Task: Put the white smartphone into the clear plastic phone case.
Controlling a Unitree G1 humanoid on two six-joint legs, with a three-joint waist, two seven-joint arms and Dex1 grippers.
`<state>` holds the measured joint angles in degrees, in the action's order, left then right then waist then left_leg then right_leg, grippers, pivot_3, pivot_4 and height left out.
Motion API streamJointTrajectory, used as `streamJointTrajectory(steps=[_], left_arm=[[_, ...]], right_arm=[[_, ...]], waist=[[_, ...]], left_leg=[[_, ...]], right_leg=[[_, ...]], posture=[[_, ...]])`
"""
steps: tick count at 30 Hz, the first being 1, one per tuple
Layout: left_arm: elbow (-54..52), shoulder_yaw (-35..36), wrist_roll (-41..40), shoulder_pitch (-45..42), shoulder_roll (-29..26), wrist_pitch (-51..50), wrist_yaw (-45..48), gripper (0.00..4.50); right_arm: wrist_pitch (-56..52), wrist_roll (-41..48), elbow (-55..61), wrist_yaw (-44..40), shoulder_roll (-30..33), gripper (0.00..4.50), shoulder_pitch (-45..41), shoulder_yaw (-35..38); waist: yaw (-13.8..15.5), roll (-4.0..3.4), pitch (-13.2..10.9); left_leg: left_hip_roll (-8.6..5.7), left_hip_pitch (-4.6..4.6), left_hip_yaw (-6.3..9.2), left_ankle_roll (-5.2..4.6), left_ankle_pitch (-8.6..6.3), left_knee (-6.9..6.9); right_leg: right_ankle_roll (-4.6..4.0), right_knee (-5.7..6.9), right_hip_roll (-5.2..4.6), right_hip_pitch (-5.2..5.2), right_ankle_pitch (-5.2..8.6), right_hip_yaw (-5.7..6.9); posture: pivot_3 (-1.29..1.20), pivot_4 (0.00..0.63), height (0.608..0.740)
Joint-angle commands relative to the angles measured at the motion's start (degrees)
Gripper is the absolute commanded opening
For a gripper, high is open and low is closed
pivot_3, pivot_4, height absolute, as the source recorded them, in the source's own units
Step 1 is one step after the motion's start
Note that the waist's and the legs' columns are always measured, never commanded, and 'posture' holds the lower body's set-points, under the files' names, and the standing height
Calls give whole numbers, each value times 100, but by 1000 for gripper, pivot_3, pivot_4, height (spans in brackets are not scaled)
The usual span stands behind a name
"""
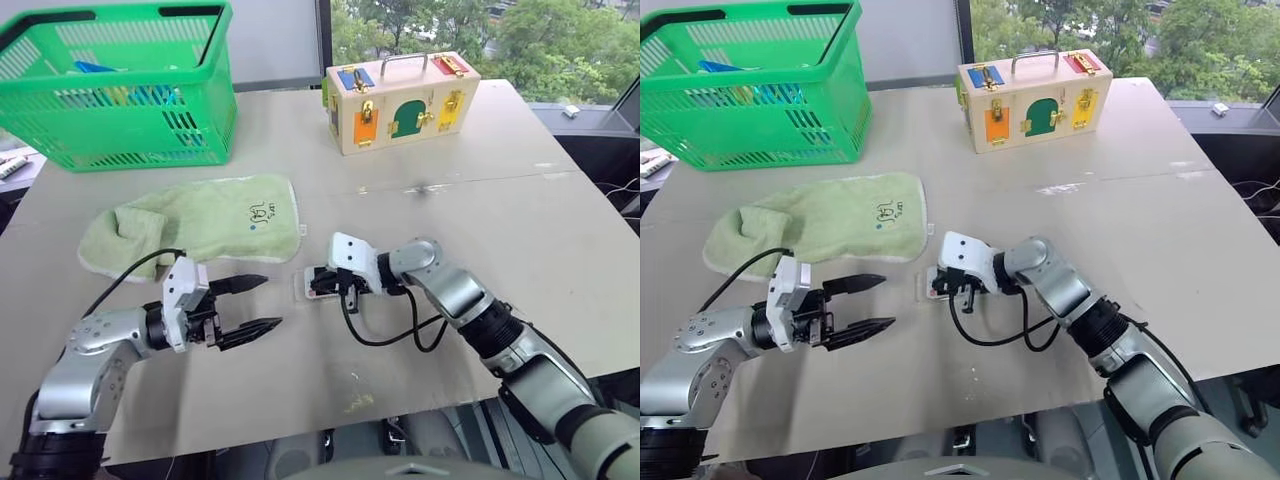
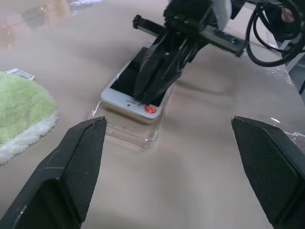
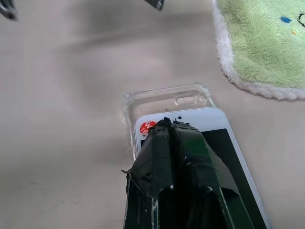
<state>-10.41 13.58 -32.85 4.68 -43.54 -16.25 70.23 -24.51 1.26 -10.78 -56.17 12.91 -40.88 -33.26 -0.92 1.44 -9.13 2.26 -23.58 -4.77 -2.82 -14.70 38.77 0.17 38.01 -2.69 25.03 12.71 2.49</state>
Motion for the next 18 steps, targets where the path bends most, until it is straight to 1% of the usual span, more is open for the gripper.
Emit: streamJointTrajectory(steps=[1,4,6,8,10,11,14,16,18], left_arm=[[-189,153,-130,-33,-83,-25,-23,4317],[-177,132,-128,-81,-84,-47,-26,4317],[-154,111,-120,-122,-85,-50,-20,4317],[-131,92,-115,-159,-84,-50,-13,4317],[-108,86,-106,-170,-82,-40,-6,4317],[-90,81,-94,-173,-76,-29,-4,4317],[-53,38,-32,-171,-59,-29,-42,4317],[-16,-19,61,-169,-51,-35,-113,4317],[80,-106,262,-214,-23,43,-257,4317]], right_arm=[[-86,-404,-853,-86,57,45,92,-355],[-116,-378,-1119,-319,-14,45,66,-407],[-173,-274,-1167,-591,-22,45,92,-429],[-384,-54,-1081,-799,-68,45,146,-303],[-460,116,-904,-823,-106,45,215,-110],[-428,196,-840,-704,-158,45,243,62],[-221,459,-310,-413,-193,45,374,619],[-333,691,323,-237,-158,45,489,992],[-666,957,1157,-141,-7,45,620,1311]], waist=[[-1,-4,3],[0,-8,12],[0,-20,30],[7,-27,45],[14,-23,51],[11,-23,52],[6,-27,49],[15,-29,44],[18,-34,35]], left_leg=[[0,16,1,0,0,0],[0,81,-10,2,-1,-23],[0,91,-13,13,-8,-30],[1,93,-12,19,-11,-32],[1,92,-8,17,-10,-39],[1,91,-8,9,-5,-44],[1,70,-9,6,-3,-52],[1,58,-10,7,-3,-54],[0,36,-4,7,-3,-52]], right_leg=[[0,-1,0,-16,0,1],[15,-7,-15,-61,11,2],[16,-8,-31,-63,13,18],[12,-8,-47,-63,10,41],[7,-12,-49,-63,8,48],[-9,-16,-50,-63,0,49],[-17,-21,-53,-52,-1,50],[-17,-23,-54,-43,-2,51],[-18,-29,-58,-29,-2,59]], posture=[[0,150,740],[0,150,740],[0,150,740],[0,150,740],[0,150,740],[0,150,740],[0,150,740],[0,150,740],[0,150,740]])
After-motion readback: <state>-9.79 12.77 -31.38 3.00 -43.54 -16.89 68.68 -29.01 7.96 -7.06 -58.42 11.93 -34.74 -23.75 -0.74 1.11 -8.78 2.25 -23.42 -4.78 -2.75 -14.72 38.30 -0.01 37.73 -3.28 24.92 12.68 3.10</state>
